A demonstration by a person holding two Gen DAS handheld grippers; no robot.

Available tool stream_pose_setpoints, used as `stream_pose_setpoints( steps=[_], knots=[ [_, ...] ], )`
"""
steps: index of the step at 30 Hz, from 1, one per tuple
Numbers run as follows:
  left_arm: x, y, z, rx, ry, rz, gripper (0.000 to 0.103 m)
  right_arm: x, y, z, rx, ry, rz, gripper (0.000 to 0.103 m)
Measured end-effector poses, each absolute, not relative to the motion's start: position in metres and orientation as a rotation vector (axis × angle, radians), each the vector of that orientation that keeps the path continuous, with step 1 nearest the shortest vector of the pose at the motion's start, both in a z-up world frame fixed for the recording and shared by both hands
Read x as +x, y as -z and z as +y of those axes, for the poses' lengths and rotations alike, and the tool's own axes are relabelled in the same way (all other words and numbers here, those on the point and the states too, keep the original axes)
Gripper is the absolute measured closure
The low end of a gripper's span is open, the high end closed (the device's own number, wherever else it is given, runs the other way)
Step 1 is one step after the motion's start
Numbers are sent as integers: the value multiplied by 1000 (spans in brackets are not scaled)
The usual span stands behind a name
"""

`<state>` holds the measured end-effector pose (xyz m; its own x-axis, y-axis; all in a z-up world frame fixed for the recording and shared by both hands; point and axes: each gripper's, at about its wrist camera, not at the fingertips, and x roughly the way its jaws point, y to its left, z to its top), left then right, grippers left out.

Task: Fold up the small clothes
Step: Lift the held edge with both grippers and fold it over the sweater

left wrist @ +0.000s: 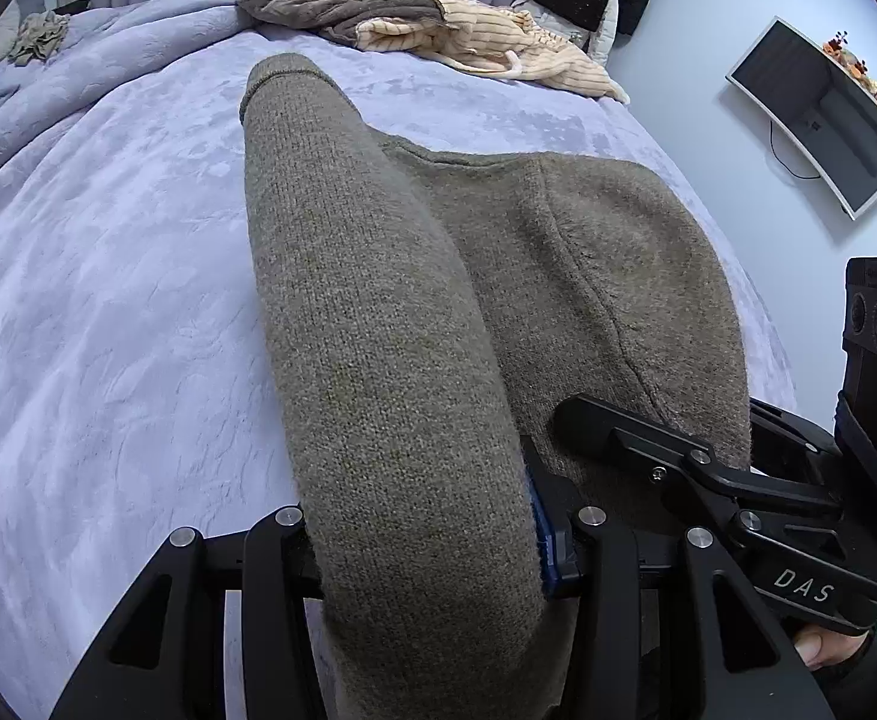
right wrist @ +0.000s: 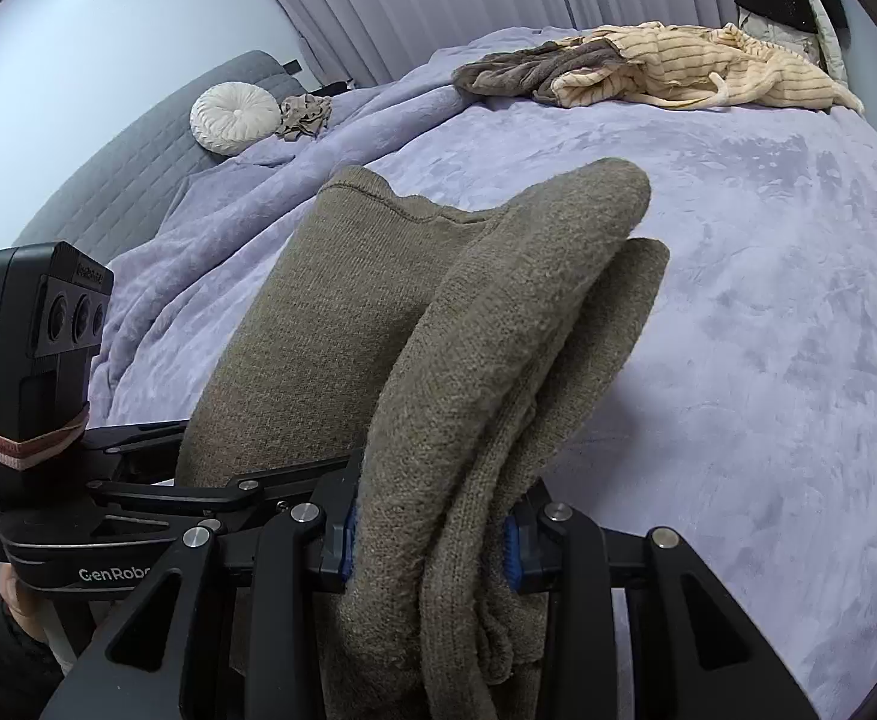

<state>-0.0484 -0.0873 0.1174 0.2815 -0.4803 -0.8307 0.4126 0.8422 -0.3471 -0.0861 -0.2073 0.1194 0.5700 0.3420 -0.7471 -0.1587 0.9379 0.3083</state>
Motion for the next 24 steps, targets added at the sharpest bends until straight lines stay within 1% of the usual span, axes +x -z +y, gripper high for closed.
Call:
stream_pose_setpoints(
  steps=[24],
  knots=[
    [-69, -98, -76, -71, 590, 1158, 55, -95, -102, -201, 221, -315, 956, 66]
  ],
)
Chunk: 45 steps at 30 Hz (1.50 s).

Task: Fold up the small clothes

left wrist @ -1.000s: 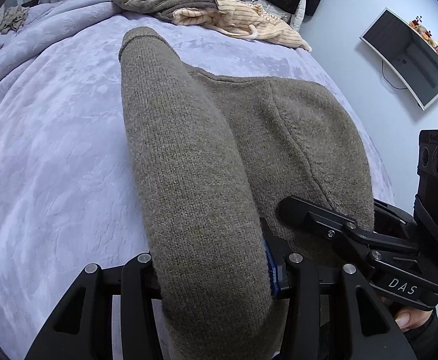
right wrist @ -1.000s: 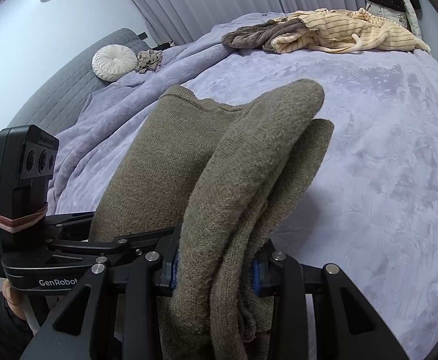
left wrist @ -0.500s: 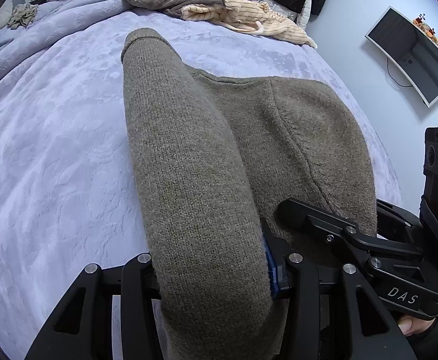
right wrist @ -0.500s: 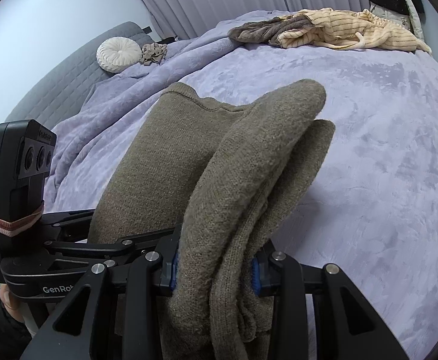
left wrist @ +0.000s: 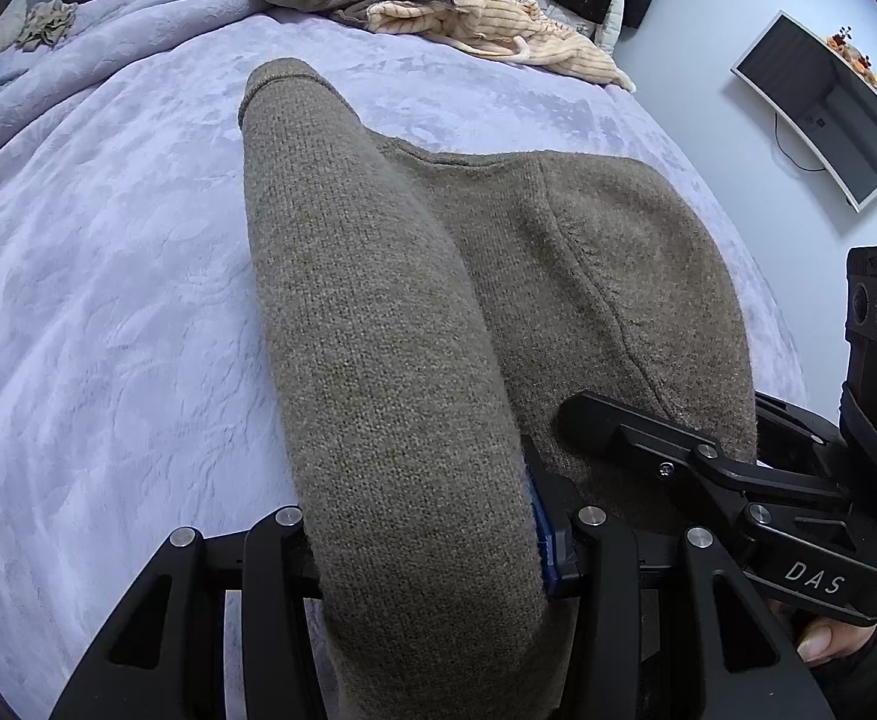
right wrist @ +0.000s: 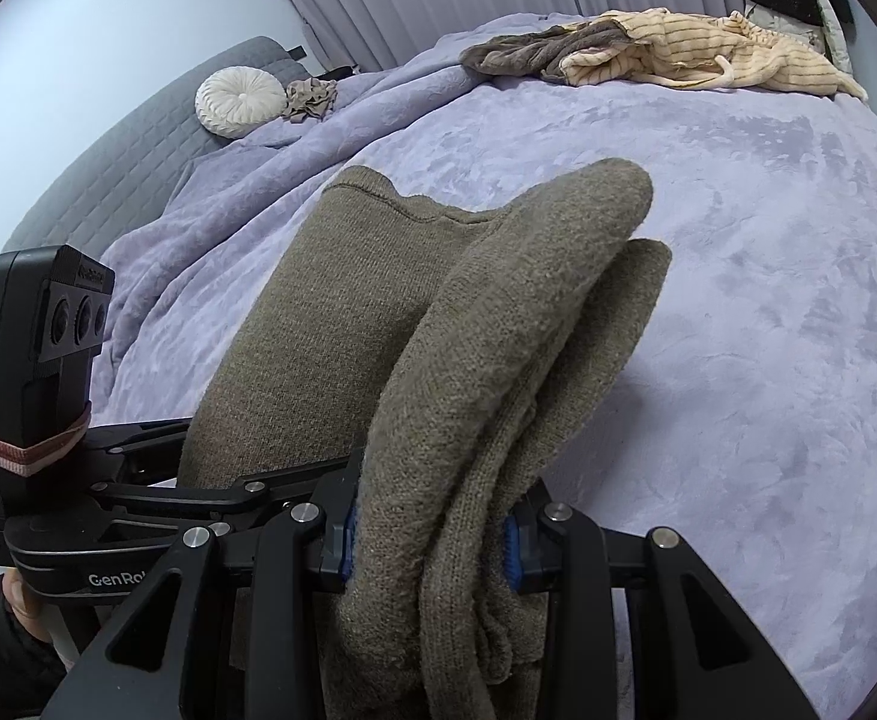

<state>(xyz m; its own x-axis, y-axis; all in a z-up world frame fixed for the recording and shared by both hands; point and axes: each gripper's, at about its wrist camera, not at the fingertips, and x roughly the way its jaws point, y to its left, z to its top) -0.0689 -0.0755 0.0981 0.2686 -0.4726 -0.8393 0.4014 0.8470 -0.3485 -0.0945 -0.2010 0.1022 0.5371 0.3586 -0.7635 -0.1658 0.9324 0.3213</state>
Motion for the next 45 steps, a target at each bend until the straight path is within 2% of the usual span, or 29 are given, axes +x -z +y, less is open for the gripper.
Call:
stream_pose_setpoints(
  steps=[7, 9, 16, 17, 18, 19, 22, 28, 34, 41, 44, 45],
  knots=[
    [-64, -71, -62, -127, 600, 1195, 54, -85, -75, -222, 334, -342, 1000, 66],
    [-63, -65, -56, -147, 601, 1187, 45, -83, -63, -234, 400, -352, 1018, 65],
    [-62, -50, -42, -179, 636, 1152, 34, -77, -29, -262, 588, -417, 1037, 64],
    [-61, -48, -41, -184, 642, 1152, 34, -77, -23, -266, 621, -432, 1043, 62],
    [-61, -47, -40, -188, 640, 1153, 28, -76, -16, -270, 657, -441, 1053, 61],
    [-60, -46, -39, -188, 630, 1155, 25, -74, -11, -274, 686, -445, 1059, 55],
    [-59, -52, -34, -191, 614, 1174, 23, -75, -8, -282, 743, -455, 1063, 52],
    [-42, -98, -24, -135, 528, 1099, 23, -81, -66, -283, 544, -328, 966, 44],
    [-2, -84, -45, 24, 361, 1138, 23, -69, -114, -256, 299, -270, 856, 44],
    [14, -59, -53, 86, 337, 1173, 22, -30, -75, -242, 222, -303, 1021, 45],
    [20, -50, -49, 66, 327, 1186, 9, -18, -50, -257, 259, -273, 1061, 45],
    [21, -49, -48, 56, 335, 1190, 9, -17, -48, -260, 270, -273, 1060, 45]
  ],
)
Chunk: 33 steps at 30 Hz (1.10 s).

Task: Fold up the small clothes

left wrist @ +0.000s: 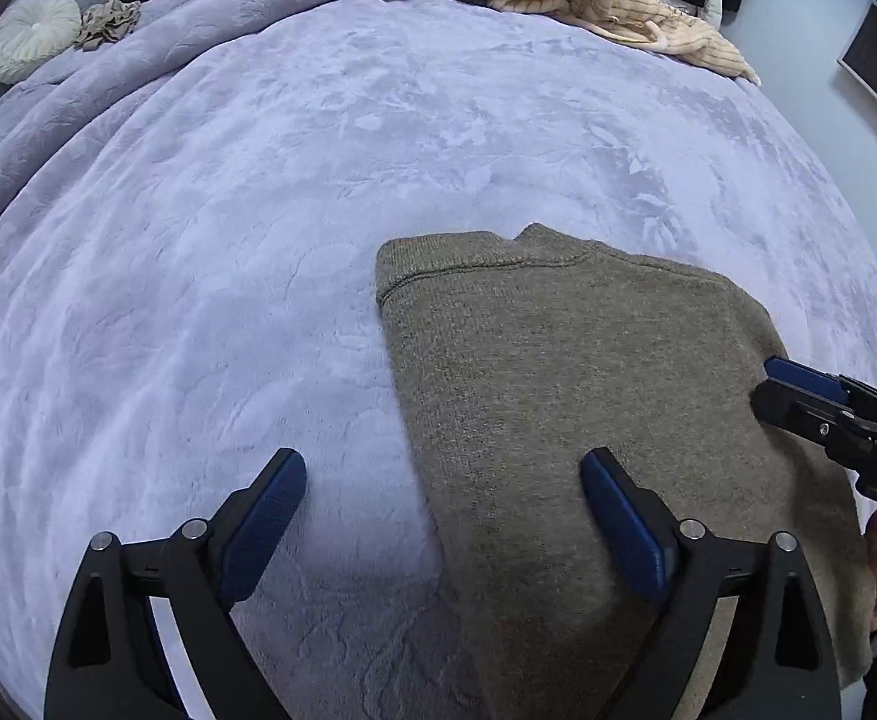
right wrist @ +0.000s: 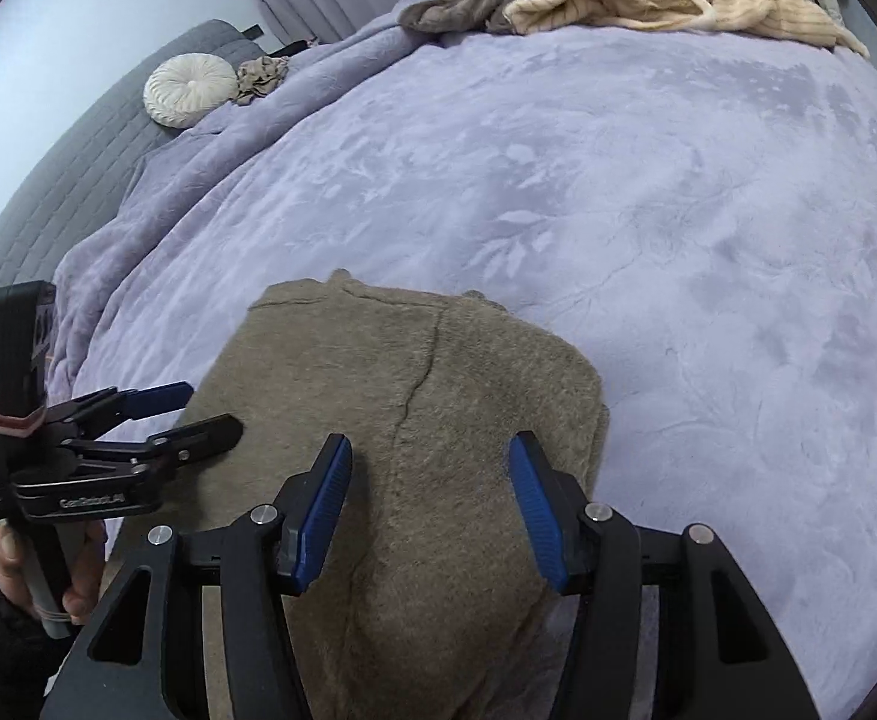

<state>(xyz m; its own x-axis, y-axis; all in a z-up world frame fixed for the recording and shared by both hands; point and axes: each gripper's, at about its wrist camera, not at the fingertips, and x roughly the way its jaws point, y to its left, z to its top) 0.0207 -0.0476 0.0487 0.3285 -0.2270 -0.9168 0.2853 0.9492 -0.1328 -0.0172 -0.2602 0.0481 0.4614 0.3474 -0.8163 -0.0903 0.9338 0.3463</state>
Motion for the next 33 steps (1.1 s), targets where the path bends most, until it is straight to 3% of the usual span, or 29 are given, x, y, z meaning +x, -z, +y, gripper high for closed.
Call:
stream_pose_setpoints(
  steps=[14, 22, 33],
  knots=[
    [-38, -87, -46, 68, 370, 1148, 9, -113, -111, -202, 5, -410, 934, 44],
    [-91, -70, -39, 65, 390, 1163, 9, -157, -71, -195, -50, -446, 1004, 45],
    [-111, -82, -35, 110, 381, 1130, 9, -184, -71, -199, -99, -437, 993, 44]
  ],
)
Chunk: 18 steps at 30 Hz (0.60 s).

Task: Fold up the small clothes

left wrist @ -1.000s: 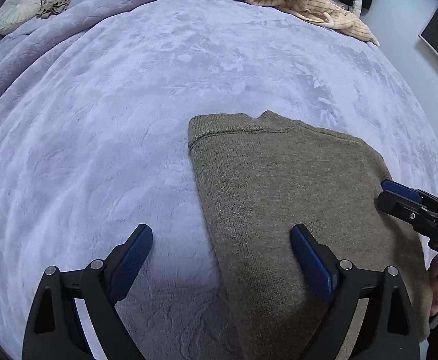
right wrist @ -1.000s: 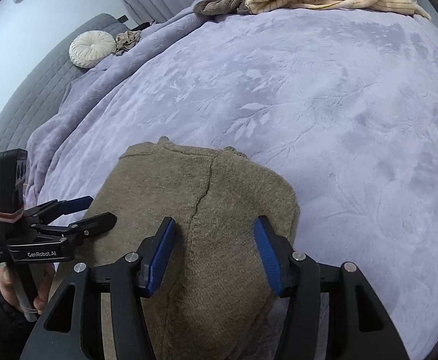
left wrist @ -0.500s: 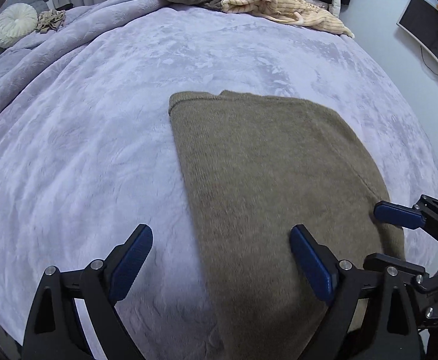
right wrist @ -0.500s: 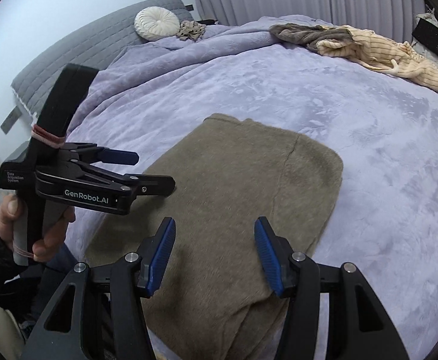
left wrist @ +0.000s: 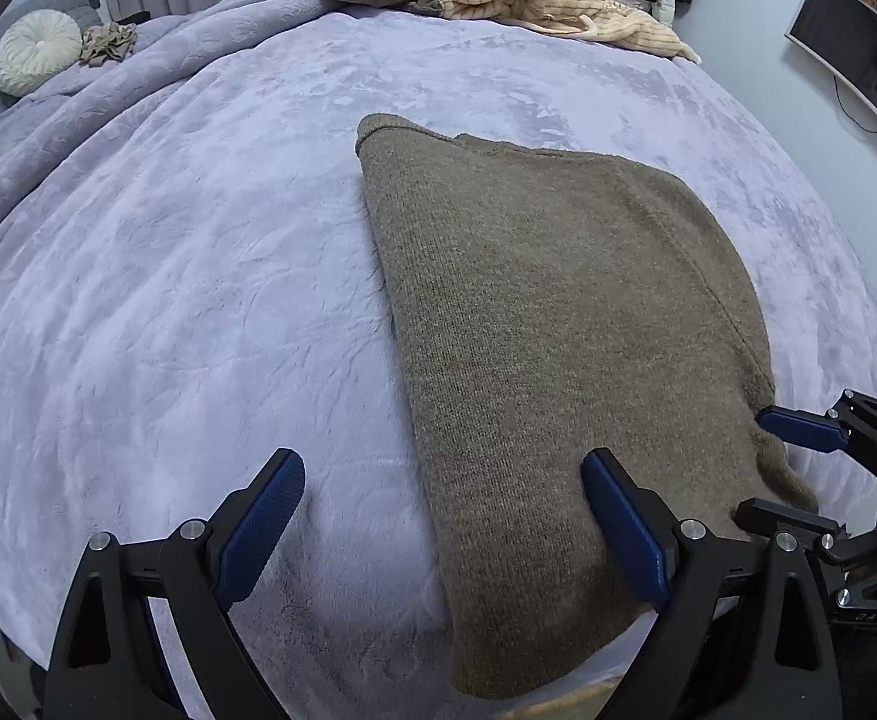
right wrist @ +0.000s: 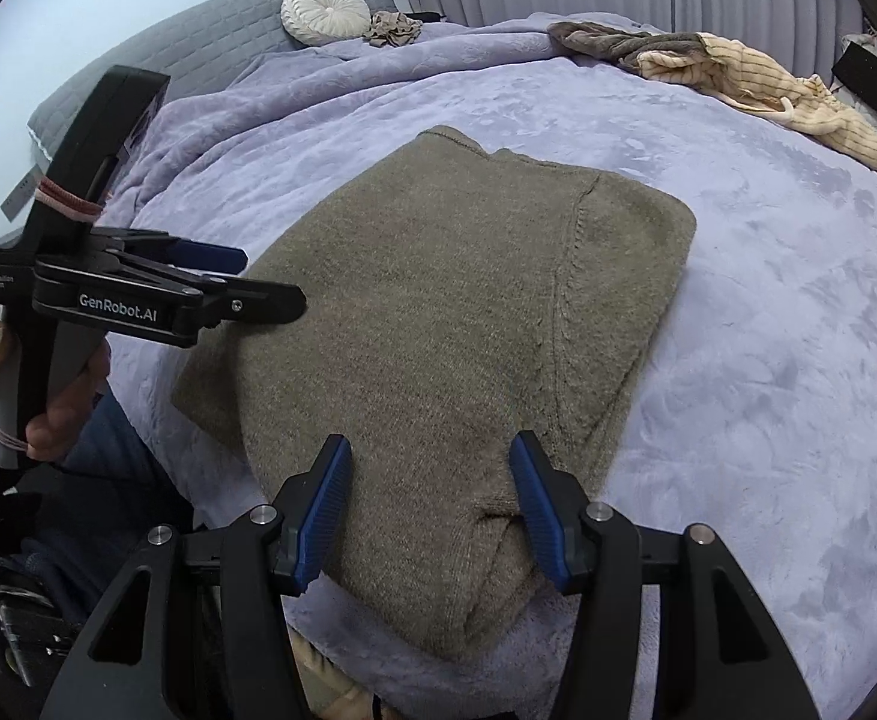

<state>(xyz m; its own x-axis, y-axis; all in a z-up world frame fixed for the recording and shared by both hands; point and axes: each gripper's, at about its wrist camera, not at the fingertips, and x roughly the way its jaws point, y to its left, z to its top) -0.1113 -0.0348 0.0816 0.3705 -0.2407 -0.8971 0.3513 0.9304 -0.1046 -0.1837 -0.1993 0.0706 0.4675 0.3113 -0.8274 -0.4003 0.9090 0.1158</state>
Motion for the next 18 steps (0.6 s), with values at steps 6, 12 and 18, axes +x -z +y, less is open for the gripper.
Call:
stream_pose_setpoints(
  steps=[6, 12, 18],
  knots=[
    [-136, -96, -37, 161, 427, 1103, 9, -206, -97, -183, -157, -502, 939, 42],
    [-133, -74, -39, 176, 384, 1180, 9, -190, -64, -183, -176, -412, 1073, 27],
    [-136, -99, -54, 254, 348, 1121, 9, -193, -101, -184, -168, -385, 982, 26]
  ],
)
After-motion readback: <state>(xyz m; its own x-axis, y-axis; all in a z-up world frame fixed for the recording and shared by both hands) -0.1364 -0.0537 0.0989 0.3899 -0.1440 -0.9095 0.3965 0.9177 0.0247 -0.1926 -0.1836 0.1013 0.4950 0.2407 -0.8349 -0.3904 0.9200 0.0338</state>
